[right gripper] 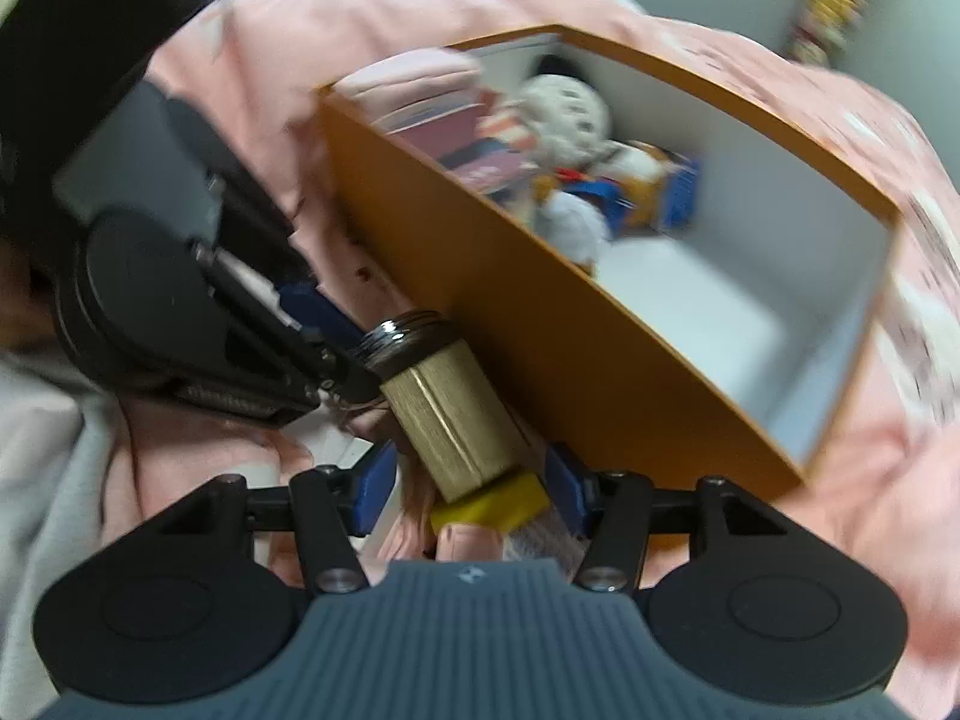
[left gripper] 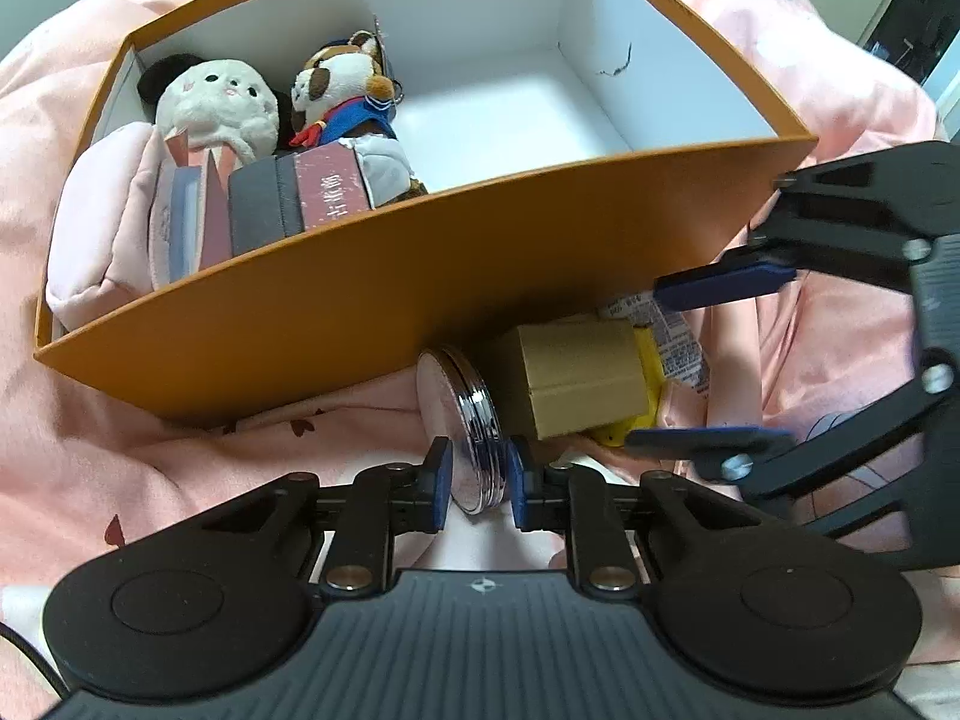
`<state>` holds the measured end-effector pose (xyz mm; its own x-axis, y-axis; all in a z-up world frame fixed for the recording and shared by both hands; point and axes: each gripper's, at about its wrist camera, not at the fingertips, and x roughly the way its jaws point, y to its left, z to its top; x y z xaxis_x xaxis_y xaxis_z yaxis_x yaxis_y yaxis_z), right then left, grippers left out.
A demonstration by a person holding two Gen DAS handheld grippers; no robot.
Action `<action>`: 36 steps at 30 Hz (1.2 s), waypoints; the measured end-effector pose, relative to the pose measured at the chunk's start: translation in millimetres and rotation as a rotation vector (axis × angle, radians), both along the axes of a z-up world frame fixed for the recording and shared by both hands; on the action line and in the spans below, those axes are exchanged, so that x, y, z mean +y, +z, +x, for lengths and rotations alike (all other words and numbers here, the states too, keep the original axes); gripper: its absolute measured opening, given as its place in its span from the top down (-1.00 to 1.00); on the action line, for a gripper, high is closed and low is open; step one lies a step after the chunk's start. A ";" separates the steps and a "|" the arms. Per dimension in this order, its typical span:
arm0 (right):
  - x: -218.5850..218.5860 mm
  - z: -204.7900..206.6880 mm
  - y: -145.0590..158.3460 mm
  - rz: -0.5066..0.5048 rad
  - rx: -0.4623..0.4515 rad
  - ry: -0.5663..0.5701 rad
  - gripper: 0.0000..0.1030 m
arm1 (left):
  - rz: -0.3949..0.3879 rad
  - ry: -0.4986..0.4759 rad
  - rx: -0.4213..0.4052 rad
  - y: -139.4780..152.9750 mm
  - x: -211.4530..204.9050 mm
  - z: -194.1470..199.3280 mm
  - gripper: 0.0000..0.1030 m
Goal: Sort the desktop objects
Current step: 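Grasp the round silver tin with the left tool while the right tool grasps the gold cube, then lift the silver tin with the left tool while the right tool lifts the gold cube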
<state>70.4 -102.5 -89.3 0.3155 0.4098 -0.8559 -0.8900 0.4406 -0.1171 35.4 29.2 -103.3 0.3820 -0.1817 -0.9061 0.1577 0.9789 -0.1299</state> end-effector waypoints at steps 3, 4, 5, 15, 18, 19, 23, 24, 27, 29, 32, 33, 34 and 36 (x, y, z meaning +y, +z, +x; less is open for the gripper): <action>12.2 4.9 -7.0 -0.038 -0.011 0.063 -0.10 | -0.016 0.005 0.001 0.7 4.1 0.0 0.58; 14.8 6.5 -9.3 -0.045 -0.002 0.078 -0.09 | -0.018 0.006 0.002 0.9 5.3 -0.1 0.58; 17.3 6.7 -11.7 -0.051 0.006 0.094 -0.10 | -0.017 0.009 0.003 0.7 6.8 -0.1 0.58; 34.1 -3.2 -18.6 -0.143 -0.073 0.197 -0.07 | -0.059 0.048 0.022 -4.7 19.6 1.1 0.58; 34.4 -0.8 -13.5 -0.159 -0.050 0.217 0.02 | -0.094 0.044 0.022 -4.4 19.6 1.9 0.61; 33.6 0.5 -12.7 -0.157 -0.041 0.224 0.03 | -0.095 0.043 0.023 -4.5 18.9 2.2 0.61; 33.6 -3.3 -13.2 -0.191 -0.060 0.293 0.07 | -0.092 0.041 0.022 -5.2 17.9 1.5 0.61; 34.5 -5.4 -14.0 -0.203 -0.075 0.315 0.07 | -0.092 0.040 0.024 -5.2 18.2 1.3 0.61; 43.3 -11.8 -20.6 -0.265 -0.149 0.392 0.08 | -0.089 0.043 0.037 -6.0 19.7 0.4 0.62; 50.1 -16.9 -25.3 -0.312 -0.201 0.446 0.08 | -0.081 0.048 0.042 -6.2 20.7 -0.1 0.62; 58.5 -22.4 -29.6 -0.363 -0.248 0.515 0.08 | -0.080 0.059 0.051 -8.3 24.5 -0.1 0.62; 60.0 -23.1 -29.3 -0.372 -0.248 0.534 0.08 | -0.086 0.064 0.053 -8.7 26.5 -0.5 0.62; 60.1 -23.3 -27.6 -0.379 -0.241 0.552 0.09 | -0.092 0.068 0.055 -8.8 27.8 -0.6 0.62; 58.0 -20.6 -20.5 -0.377 -0.198 0.576 0.16 | -0.095 0.065 0.054 -8.6 28.6 -1.2 0.62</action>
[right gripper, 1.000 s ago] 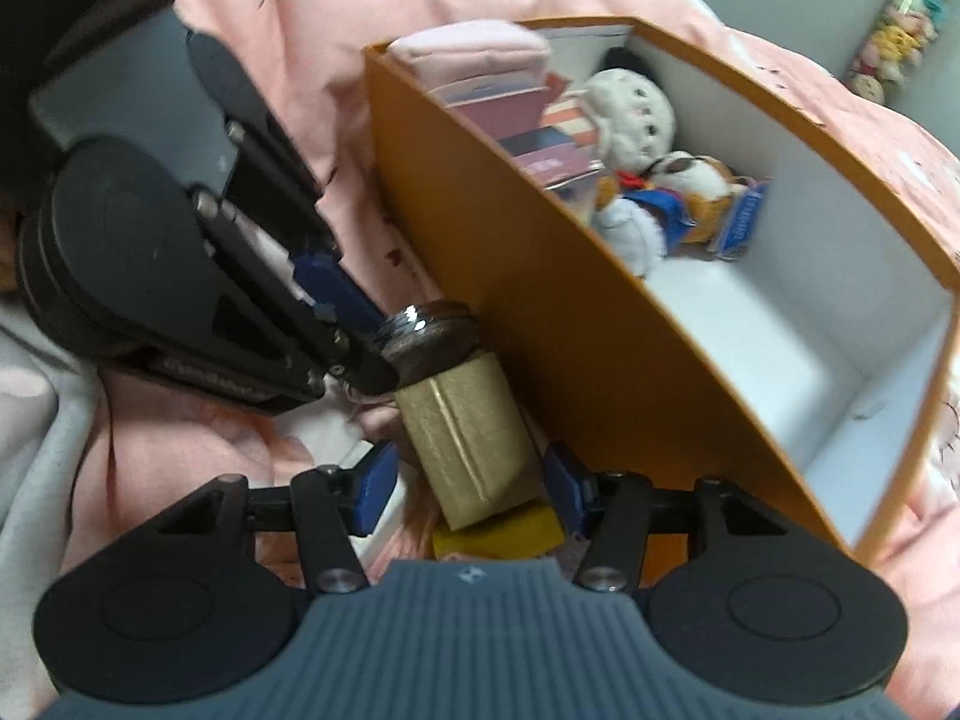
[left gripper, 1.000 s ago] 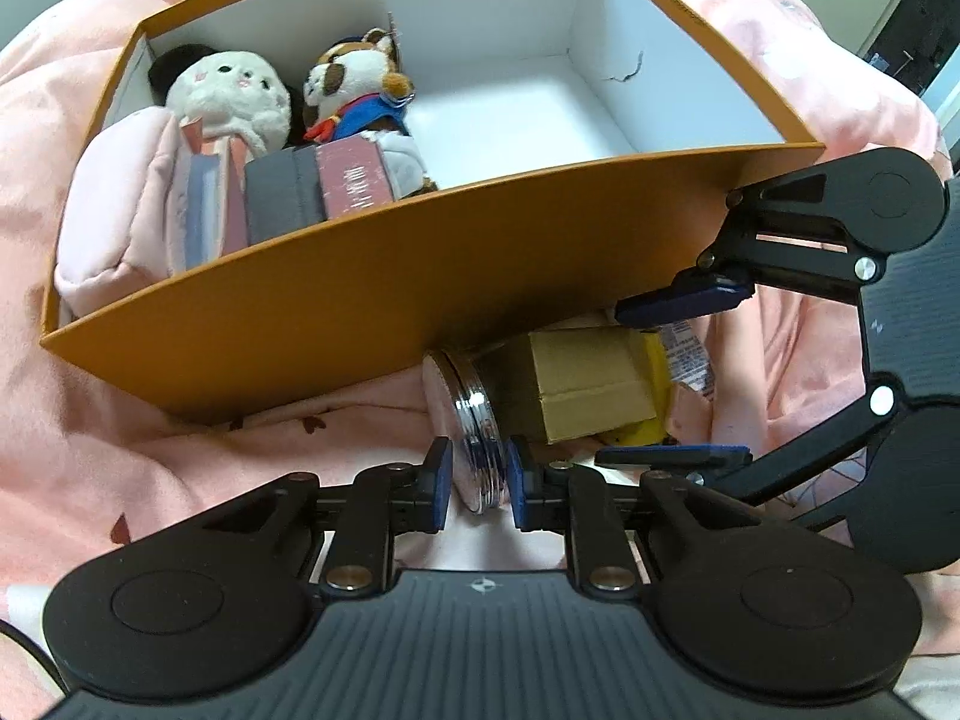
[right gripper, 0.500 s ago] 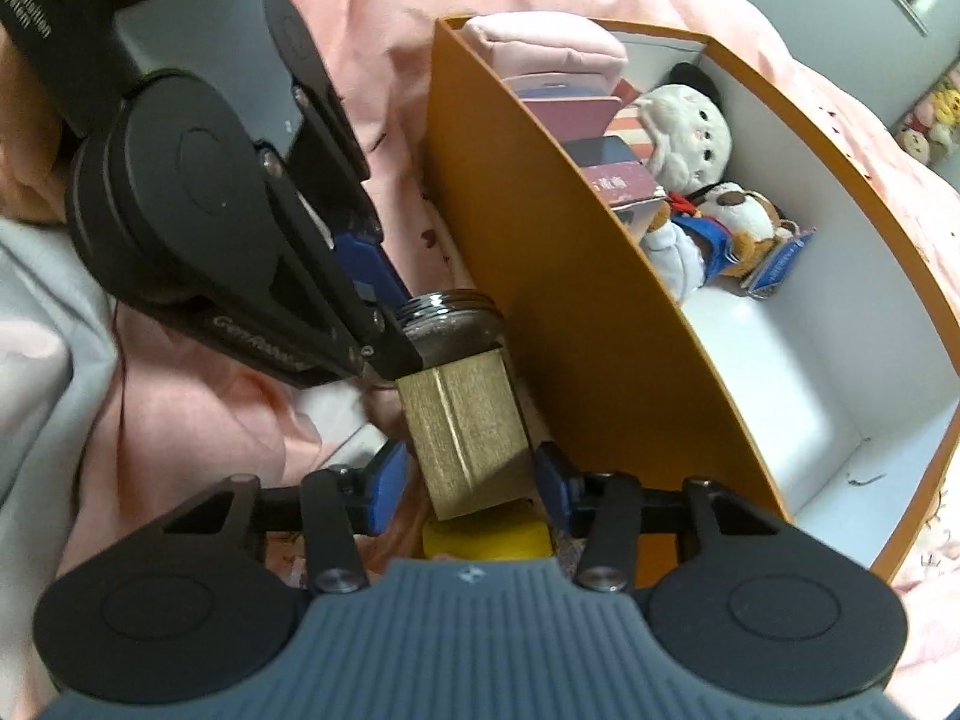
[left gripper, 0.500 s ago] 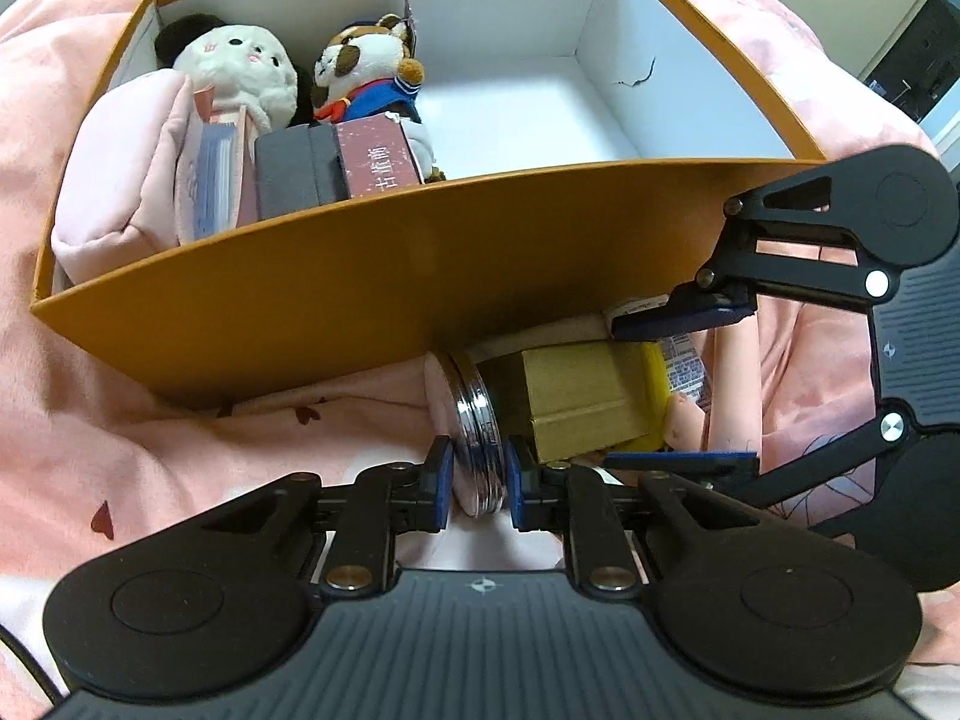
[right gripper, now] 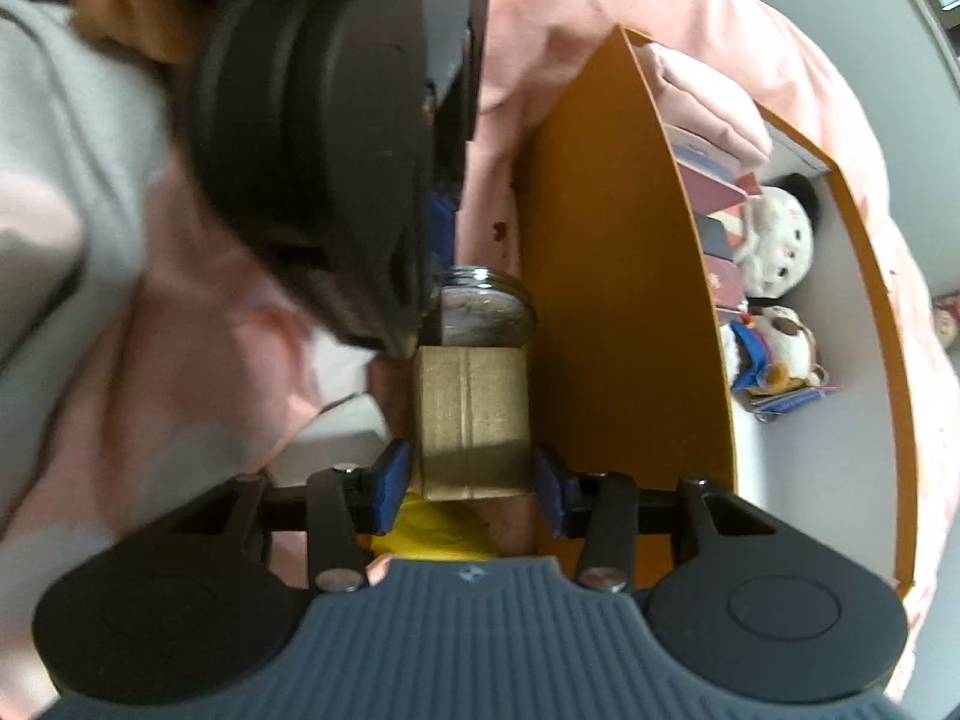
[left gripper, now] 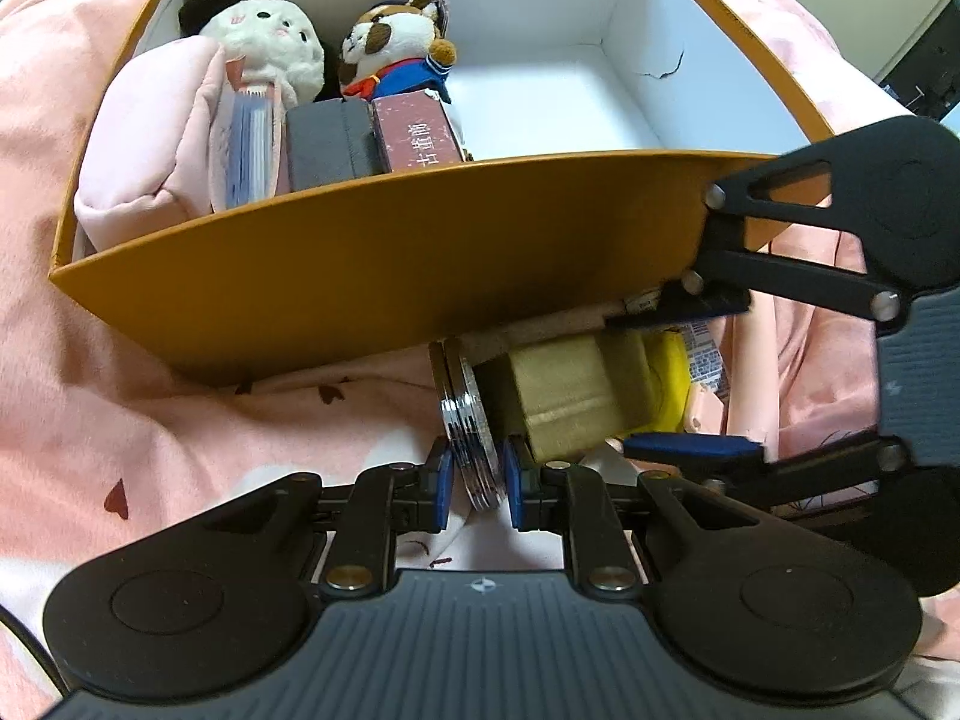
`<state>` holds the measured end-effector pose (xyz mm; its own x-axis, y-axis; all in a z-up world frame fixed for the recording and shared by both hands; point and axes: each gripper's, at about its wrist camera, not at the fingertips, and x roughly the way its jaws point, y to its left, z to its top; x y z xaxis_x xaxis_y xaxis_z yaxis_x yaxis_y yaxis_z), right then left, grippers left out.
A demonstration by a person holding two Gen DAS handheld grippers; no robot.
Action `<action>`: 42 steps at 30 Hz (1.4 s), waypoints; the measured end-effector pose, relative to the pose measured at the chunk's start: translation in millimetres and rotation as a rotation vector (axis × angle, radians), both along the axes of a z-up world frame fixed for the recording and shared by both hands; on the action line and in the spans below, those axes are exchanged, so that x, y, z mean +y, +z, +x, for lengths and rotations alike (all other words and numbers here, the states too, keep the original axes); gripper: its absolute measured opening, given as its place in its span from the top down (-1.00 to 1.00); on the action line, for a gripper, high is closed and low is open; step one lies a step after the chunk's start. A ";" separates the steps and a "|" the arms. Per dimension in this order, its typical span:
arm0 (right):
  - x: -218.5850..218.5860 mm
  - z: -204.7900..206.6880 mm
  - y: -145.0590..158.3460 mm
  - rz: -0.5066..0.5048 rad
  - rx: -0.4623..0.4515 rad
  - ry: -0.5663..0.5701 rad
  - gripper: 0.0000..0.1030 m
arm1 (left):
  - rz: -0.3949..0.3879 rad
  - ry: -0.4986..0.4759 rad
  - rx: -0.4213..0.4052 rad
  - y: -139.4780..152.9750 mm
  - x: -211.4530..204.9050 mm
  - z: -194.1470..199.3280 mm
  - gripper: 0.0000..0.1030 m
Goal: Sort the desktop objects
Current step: 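Lift the silver tin with the left tool while the right tool lifts the gold cube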
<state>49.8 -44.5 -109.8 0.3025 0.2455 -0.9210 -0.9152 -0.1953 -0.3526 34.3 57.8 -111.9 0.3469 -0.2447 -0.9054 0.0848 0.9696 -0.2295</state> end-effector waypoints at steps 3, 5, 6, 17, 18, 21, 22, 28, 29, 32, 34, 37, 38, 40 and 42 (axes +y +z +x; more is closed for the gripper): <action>-5.5 6.4 7.9 0.001 0.062 -0.004 0.16 | -0.012 -0.014 -0.008 -0.1 -0.4 -1.0 0.62; -7.3 11.0 7.3 0.009 0.074 -0.016 0.15 | -0.008 -0.035 -0.022 -0.5 -3.0 -3.1 0.62; -8.4 12.5 6.7 0.014 0.079 -0.016 0.14 | 0.001 -0.041 -0.027 -0.6 -4.3 -3.9 0.62; -13.3 14.6 7.7 0.033 0.055 -0.015 0.17 | 0.027 -0.078 -0.031 -2.6 -11.6 -11.3 0.63; -11.6 14.3 7.9 0.036 0.055 -0.014 0.16 | 0.026 -0.071 -0.026 -3.1 -8.1 -8.8 0.63; -5.1 15.1 9.4 0.065 0.056 -0.027 0.11 | 0.020 -0.053 -0.015 -4.0 -4.0 -8.4 0.63; -2.5 15.7 8.3 0.075 0.050 -0.042 0.11 | 0.017 -0.049 -0.012 -4.0 -3.0 -8.3 0.63; 0.6 9.7 5.6 0.107 -0.026 -0.092 0.11 | 0.004 -0.032 -0.012 -2.0 1.4 -10.3 0.64; -2.0 10.0 8.6 0.125 -0.027 -0.113 0.11 | 0.004 -0.037 -0.012 -0.7 1.5 -10.9 0.65; -13.9 11.0 21.7 0.185 -0.027 -0.169 0.12 | 0.006 -0.051 -0.024 6.1 2.3 -12.7 0.70; -21.9 15.4 34.5 0.225 -0.008 -0.225 0.11 | 0.002 -0.056 -0.032 12.9 3.5 -13.7 0.72; -30.2 22.2 54.1 0.283 0.075 -0.332 0.11 | -0.002 -0.070 -0.039 27.1 4.3 -14.8 0.72; -38.7 19.9 58.8 0.299 0.104 -0.363 0.11 | -0.008 -0.063 -0.038 29.0 -0.6 -18.1 0.72; -49.1 27.1 70.1 0.332 0.162 -0.433 0.11 | -0.029 -0.045 -0.043 37.6 -4.6 -15.6 0.72; -63.9 25.8 70.6 0.365 0.209 -0.512 0.11 | -0.054 -0.038 -0.059 46.2 -1.8 -14.8 0.72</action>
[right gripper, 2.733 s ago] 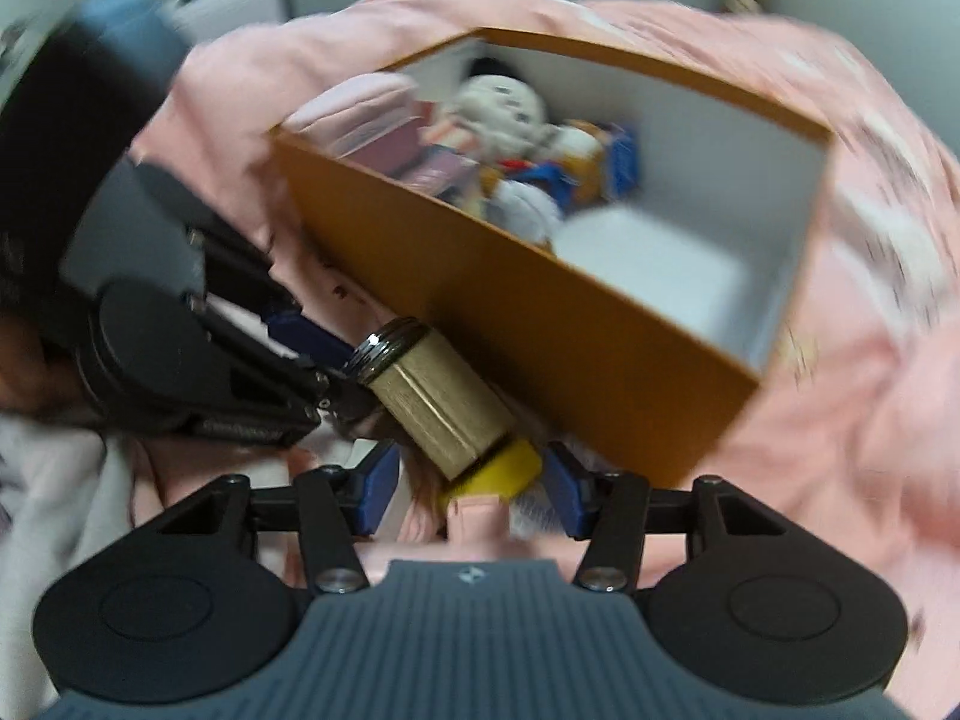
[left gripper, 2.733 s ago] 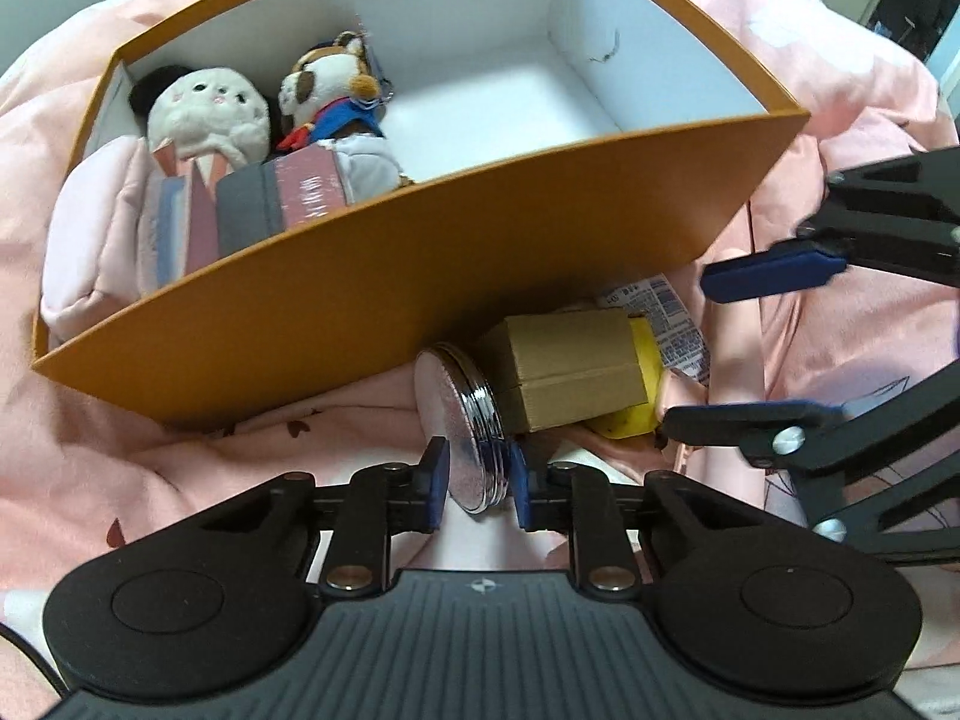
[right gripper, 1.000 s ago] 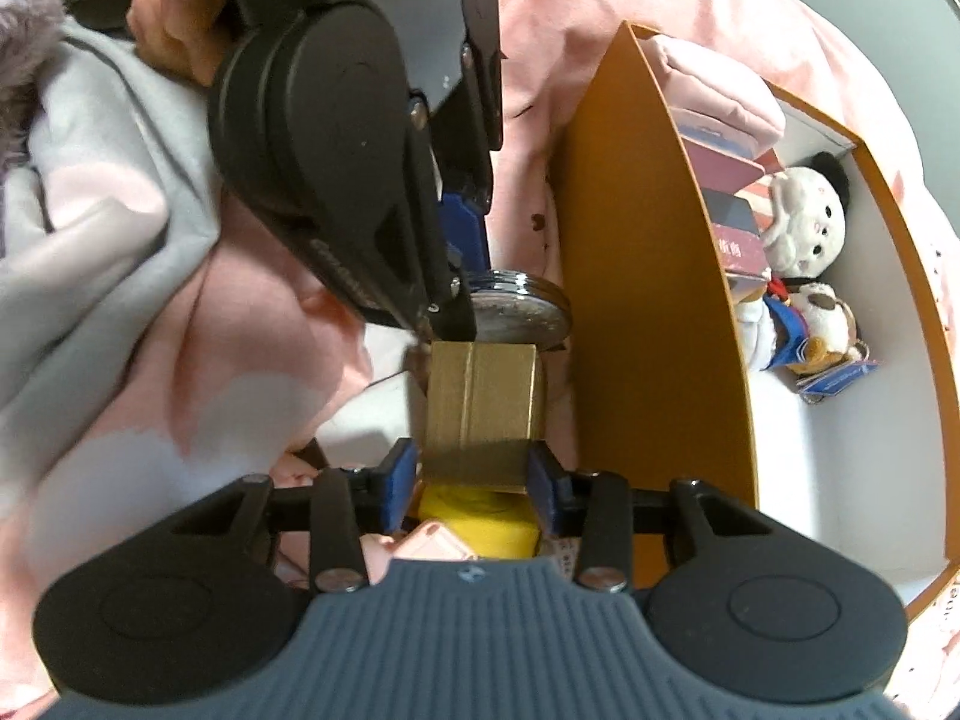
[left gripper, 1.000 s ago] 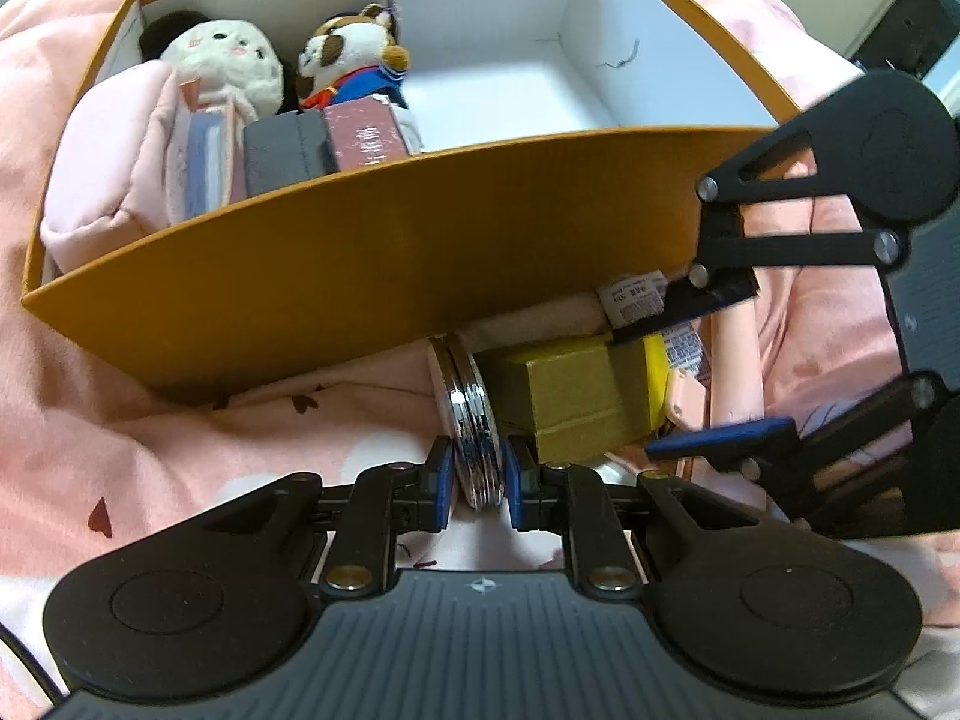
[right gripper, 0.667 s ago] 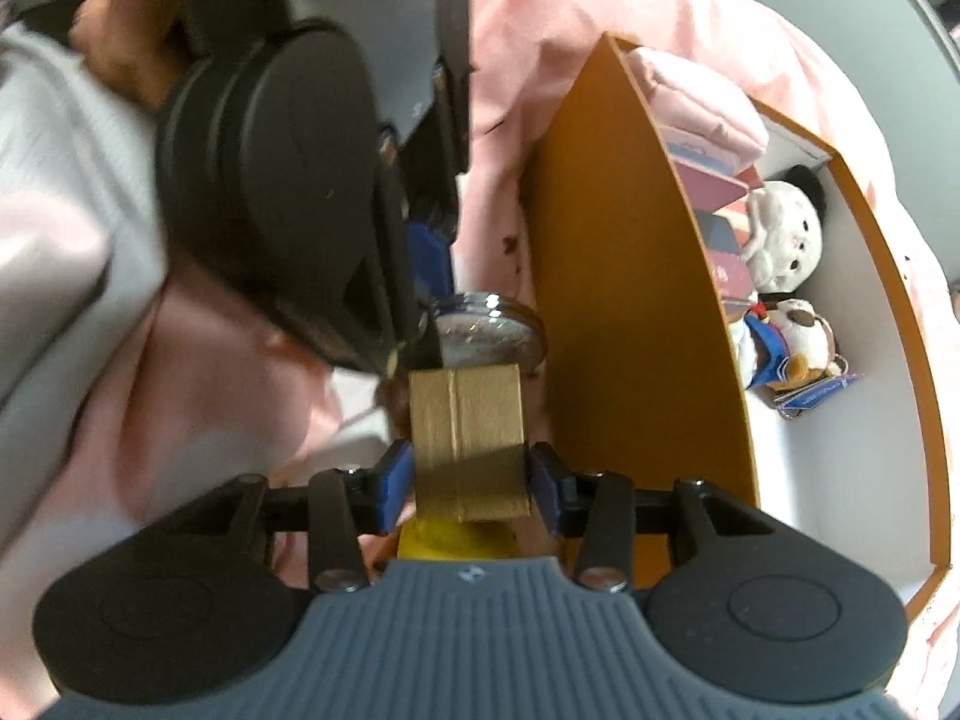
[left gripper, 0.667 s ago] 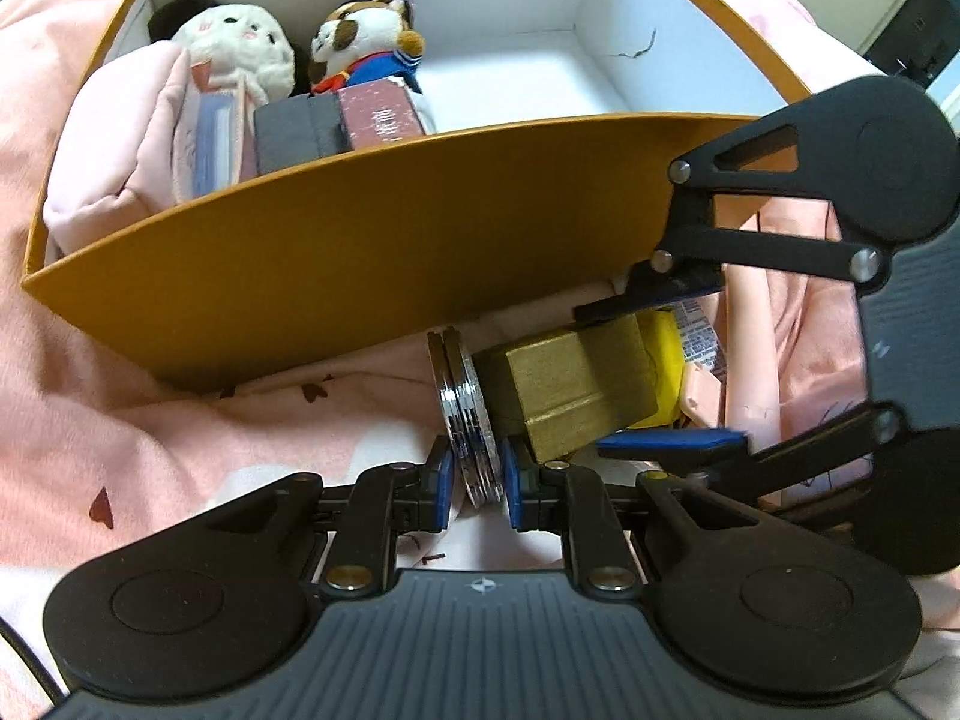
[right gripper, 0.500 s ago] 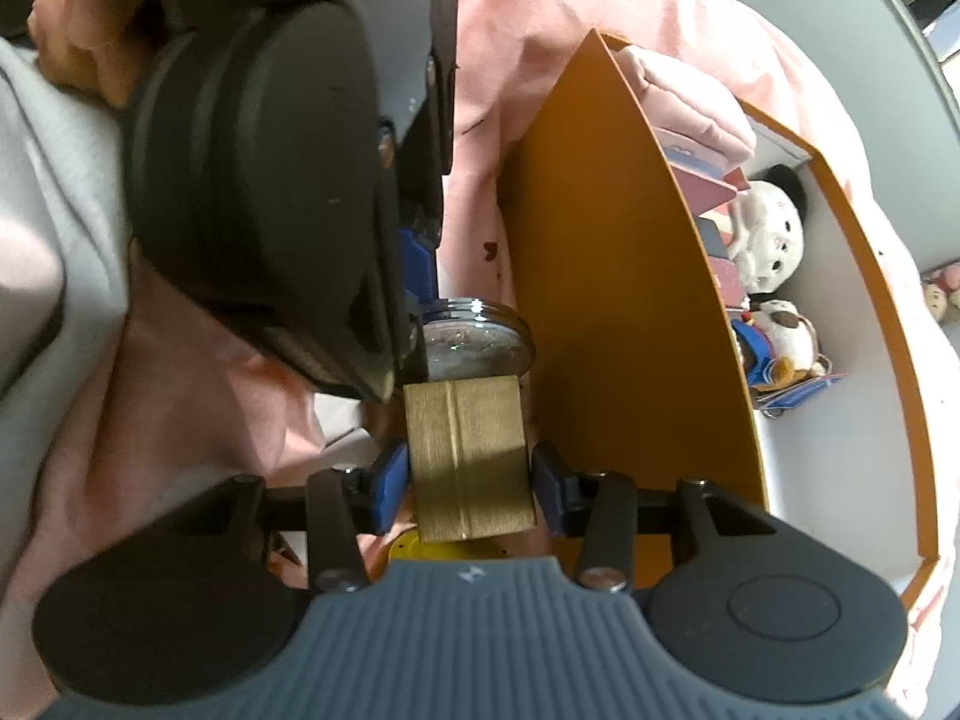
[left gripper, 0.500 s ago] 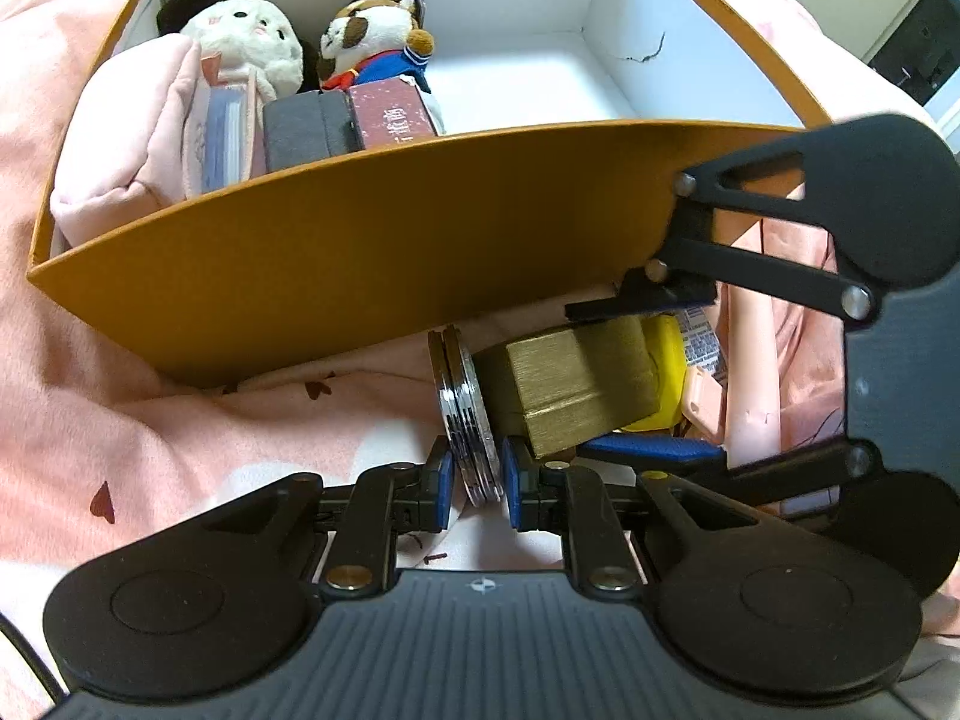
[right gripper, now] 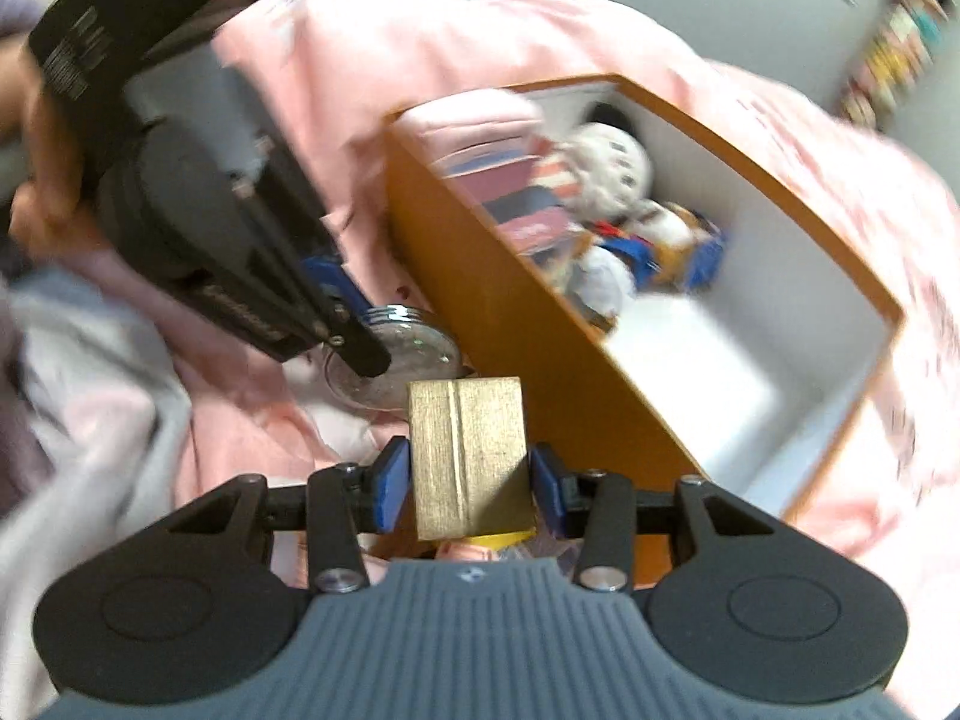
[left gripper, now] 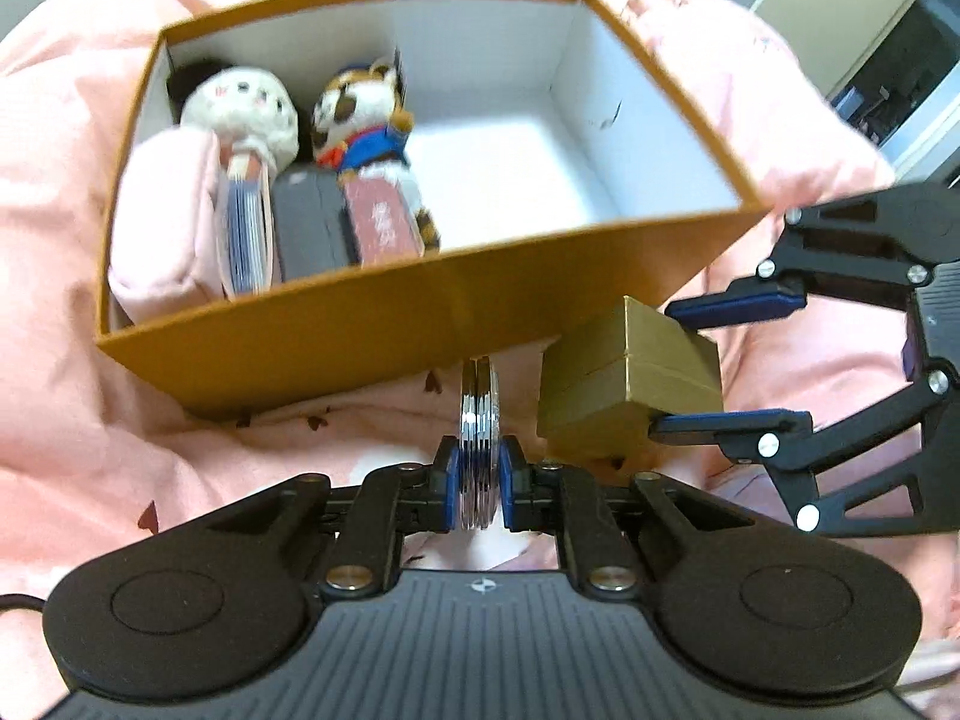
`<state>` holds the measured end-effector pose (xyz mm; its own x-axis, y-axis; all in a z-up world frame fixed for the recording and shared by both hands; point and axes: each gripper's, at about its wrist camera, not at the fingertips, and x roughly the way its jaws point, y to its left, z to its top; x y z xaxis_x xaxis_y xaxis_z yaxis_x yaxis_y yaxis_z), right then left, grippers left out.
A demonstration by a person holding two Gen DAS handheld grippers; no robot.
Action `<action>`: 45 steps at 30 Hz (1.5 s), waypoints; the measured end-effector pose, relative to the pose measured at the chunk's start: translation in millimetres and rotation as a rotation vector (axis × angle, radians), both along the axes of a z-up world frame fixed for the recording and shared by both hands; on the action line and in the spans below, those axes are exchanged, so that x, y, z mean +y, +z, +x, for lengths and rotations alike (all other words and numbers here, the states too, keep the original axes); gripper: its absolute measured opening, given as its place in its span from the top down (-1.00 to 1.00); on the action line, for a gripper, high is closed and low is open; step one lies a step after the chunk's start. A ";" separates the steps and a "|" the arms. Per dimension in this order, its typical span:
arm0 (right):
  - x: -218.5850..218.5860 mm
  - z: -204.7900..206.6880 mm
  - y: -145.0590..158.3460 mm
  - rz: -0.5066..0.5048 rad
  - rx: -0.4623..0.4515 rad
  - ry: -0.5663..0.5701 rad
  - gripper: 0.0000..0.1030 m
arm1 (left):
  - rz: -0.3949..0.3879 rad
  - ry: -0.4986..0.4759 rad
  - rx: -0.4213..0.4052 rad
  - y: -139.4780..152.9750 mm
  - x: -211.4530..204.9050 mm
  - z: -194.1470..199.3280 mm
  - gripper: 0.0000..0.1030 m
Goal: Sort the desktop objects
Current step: 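Lift the silver tin with the left tool while the right tool lifts the gold cube, then lower the silver tin into the box while the right tool lowers the gold cube beside it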
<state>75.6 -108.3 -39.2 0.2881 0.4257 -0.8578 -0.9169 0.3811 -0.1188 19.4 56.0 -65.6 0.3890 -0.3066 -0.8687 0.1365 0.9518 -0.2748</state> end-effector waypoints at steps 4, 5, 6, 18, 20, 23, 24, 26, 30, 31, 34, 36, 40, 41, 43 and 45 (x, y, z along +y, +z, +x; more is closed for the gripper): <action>-30.0 -8.8 22.7 0.134 0.085 -0.098 0.11 | -0.051 -0.019 -0.045 27.8 -1.2 2.8 0.72; -33.6 -2.0 29.5 0.170 0.103 -0.119 0.11 | -0.063 -0.020 -0.057 37.1 -1.1 1.8 0.72; -39.7 -2.8 38.3 0.209 0.112 -0.139 0.11 | -0.073 -0.017 -0.070 43.2 -0.7 3.7 0.72; -56.3 61.6 75.4 0.468 0.140 -0.474 0.11 | -0.088 0.097 -0.158 82.1 17.9 59.2 0.72; -45.8 73.4 66.6 0.428 0.137 -0.510 0.11 | -0.073 0.104 -0.113 72.0 16.4 76.1 0.72; -24.7 89.8 48.3 0.340 0.119 -0.534 0.12 | -0.050 0.108 -0.043 56.3 11.9 95.6 0.72; -22.0 91.9 44.8 0.316 0.119 -0.545 0.12 | -0.045 0.102 -0.026 51.9 10.0 101.1 0.72; -13.8 100.0 34.5 0.281 0.128 -0.555 0.12 | -0.029 0.103 0.014 43.2 6.5 107.3 0.72; 1.6 114.4 16.5 0.236 0.170 -0.562 0.12 | 0.020 0.101 0.061 30.2 -0.8 113.8 0.72; 5.2 116.3 13.3 0.223 0.184 -0.564 0.12 | 0.031 0.098 0.066 28.2 -2.3 114.6 0.72; 16.2 120.8 3.8 0.185 0.212 -0.564 0.12 | 0.079 0.093 0.070 24.9 -7.7 115.7 0.72; 20.9 122.5 -1.1 0.164 0.232 -0.563 0.12 | 0.114 0.089 0.075 21.8 -11.5 116.1 0.72; 25.6 128.0 -11.9 0.131 0.283 -0.575 0.12 | 0.141 0.084 0.081 16.9 -15.2 116.3 0.71; 26.3 129.4 -14.3 0.125 0.295 -0.579 0.12 | 0.148 0.084 0.079 15.6 -15.8 116.3 0.71; 26.8 131.4 -17.8 0.118 0.318 -0.586 0.12 | 0.160 0.082 0.081 12.4 -17.1 116.5 0.71; 27.1 132.6 -21.1 0.109 0.338 -0.591 0.12 | 0.156 0.076 0.085 10.1 -18.2 116.4 0.70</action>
